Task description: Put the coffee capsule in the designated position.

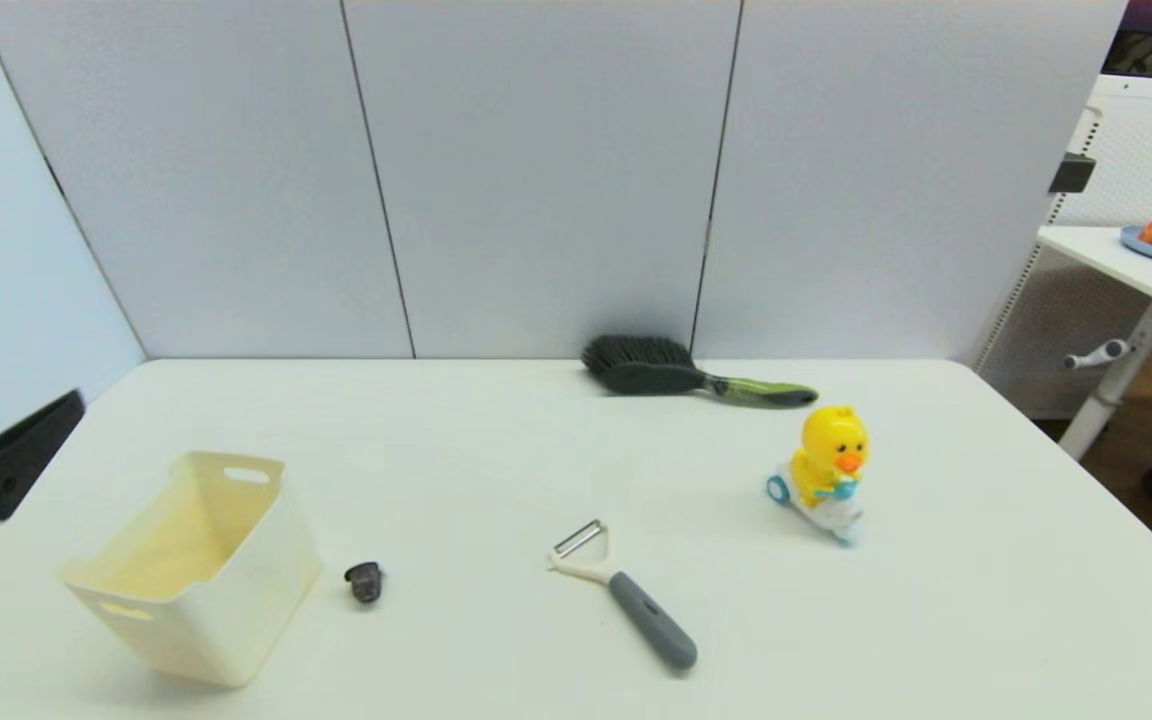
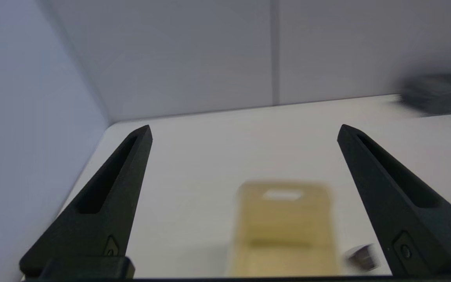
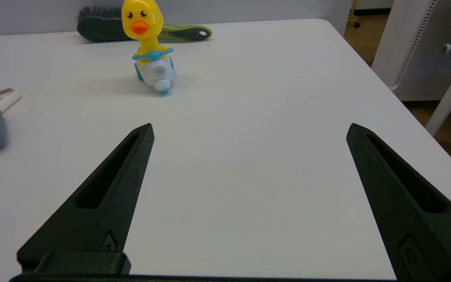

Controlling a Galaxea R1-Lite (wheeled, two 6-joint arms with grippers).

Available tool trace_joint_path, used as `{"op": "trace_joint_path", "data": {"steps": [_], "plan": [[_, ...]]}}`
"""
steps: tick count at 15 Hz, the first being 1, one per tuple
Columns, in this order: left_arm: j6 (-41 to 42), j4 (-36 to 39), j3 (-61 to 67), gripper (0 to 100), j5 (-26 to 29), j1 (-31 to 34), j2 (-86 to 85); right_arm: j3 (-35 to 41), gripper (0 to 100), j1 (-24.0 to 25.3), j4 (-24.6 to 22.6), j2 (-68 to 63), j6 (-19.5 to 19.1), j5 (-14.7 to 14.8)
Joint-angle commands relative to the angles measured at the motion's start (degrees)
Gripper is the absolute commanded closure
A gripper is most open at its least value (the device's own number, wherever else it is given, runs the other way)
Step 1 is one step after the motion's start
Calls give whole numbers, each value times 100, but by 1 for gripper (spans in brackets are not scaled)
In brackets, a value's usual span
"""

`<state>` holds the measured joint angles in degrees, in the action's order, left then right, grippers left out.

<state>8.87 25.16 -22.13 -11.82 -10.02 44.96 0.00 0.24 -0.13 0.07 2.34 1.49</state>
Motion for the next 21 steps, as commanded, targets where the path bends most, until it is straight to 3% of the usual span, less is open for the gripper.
{"op": "trace_joint_path", "data": {"steps": [1, 3, 5, 9, 13, 21], "plan": [[27, -117, 2318, 0, 1481, 1292, -3134, 0, 0, 2, -4, -7, 3, 1], [0, -1444, 2318, 0, 2017, 1116, -3837, 0, 0, 2, -4, -7, 3, 1], [-176, -2367, 2292, 0, 1174, 1037, -4505, 0, 0, -7, -4, -7, 3, 1], [-492, -2349, 2292, 0, 1332, 1028, -4496, 0, 0, 2, -4, -7, 3, 1], [-1054, -2270, 2318, 0, 1103, 1028, -4505, 0, 0, 2, -4, -7, 3, 1], [-1054, -2270, 2318, 0, 1095, 1028, -4496, 0, 0, 2, -4, -7, 12, 9]]}}
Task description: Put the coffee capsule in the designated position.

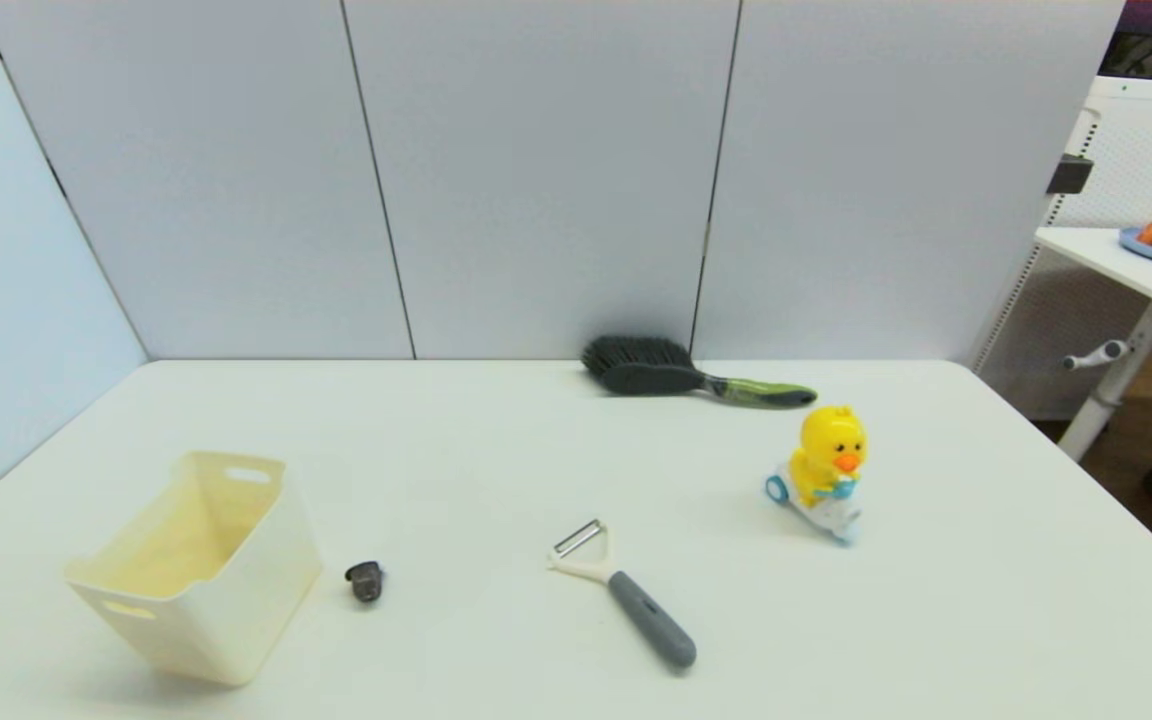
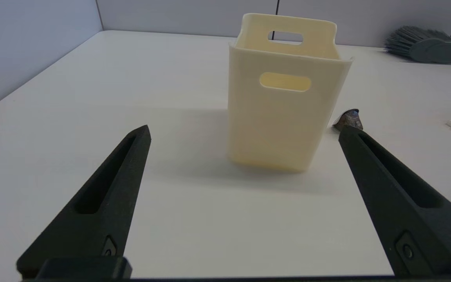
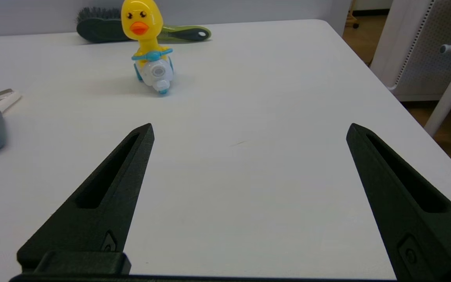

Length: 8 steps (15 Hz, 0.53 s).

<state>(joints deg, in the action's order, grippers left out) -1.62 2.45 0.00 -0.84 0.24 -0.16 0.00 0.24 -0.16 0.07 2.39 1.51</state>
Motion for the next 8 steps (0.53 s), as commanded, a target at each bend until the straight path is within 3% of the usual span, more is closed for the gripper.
{"op": "trace_joint_path", "data": {"steps": [1, 8], "plan": [[-14, 1, 105, 0, -4, 2, 16, 0, 0, -7, -2, -7, 34, 7], [-14, 1, 105, 0, -4, 2, 7, 0, 0, -7, -11, -7, 34, 7]]}}
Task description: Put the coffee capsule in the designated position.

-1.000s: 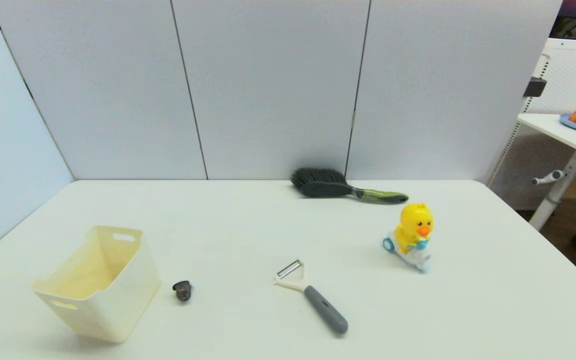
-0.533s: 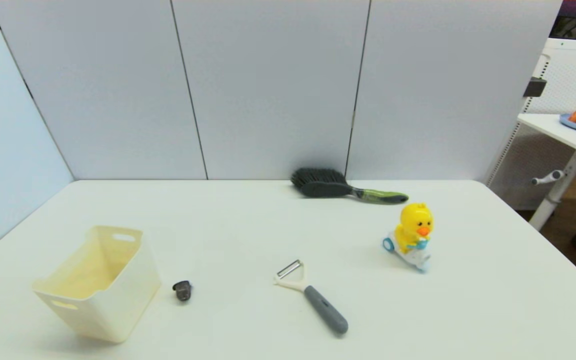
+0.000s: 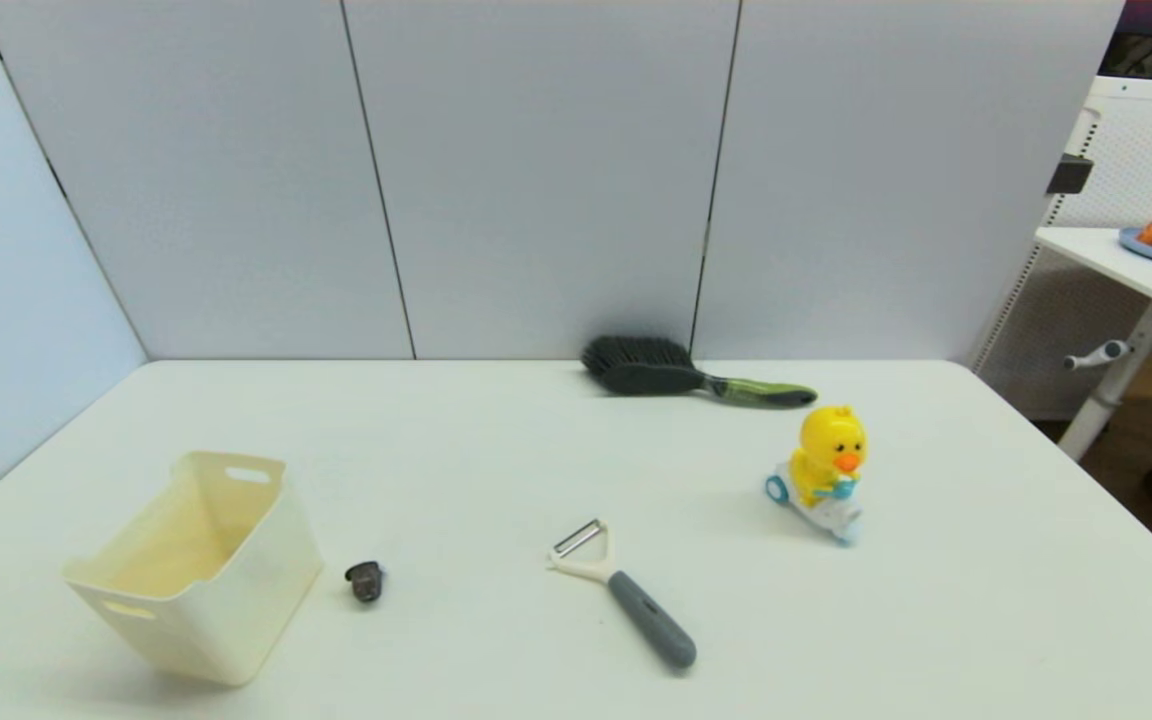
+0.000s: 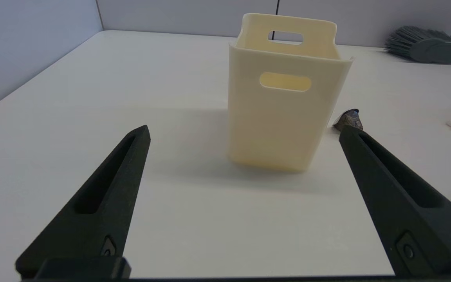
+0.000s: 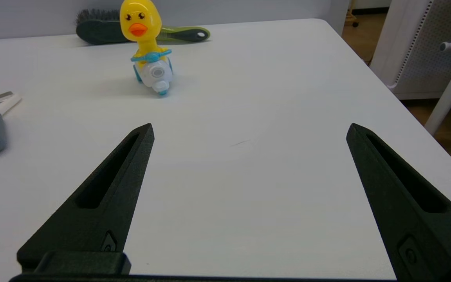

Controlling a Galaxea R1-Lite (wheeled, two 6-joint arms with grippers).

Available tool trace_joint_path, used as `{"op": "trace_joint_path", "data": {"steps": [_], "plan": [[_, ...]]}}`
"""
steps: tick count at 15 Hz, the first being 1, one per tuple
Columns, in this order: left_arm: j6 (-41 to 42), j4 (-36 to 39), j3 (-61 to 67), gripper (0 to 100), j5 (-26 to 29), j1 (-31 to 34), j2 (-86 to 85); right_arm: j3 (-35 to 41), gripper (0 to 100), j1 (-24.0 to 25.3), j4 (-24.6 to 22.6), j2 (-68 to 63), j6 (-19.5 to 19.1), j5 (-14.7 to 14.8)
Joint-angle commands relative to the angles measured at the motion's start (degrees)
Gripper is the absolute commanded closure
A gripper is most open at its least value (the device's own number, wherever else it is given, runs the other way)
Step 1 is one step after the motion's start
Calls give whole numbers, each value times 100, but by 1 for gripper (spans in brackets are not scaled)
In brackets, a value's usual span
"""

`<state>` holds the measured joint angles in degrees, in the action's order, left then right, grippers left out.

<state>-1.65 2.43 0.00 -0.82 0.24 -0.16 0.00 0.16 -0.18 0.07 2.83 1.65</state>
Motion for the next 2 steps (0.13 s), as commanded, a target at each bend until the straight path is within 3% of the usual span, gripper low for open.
{"op": "trace_joint_path", "data": {"steps": [1, 2], "plan": [[-2, 4, 105, 0, -6, 2, 7, 0, 0, 2, -8, -7, -10, -6], [-2, 4, 105, 0, 3, 2, 7, 0, 0, 2, -8, -7, -10, -6]]}}
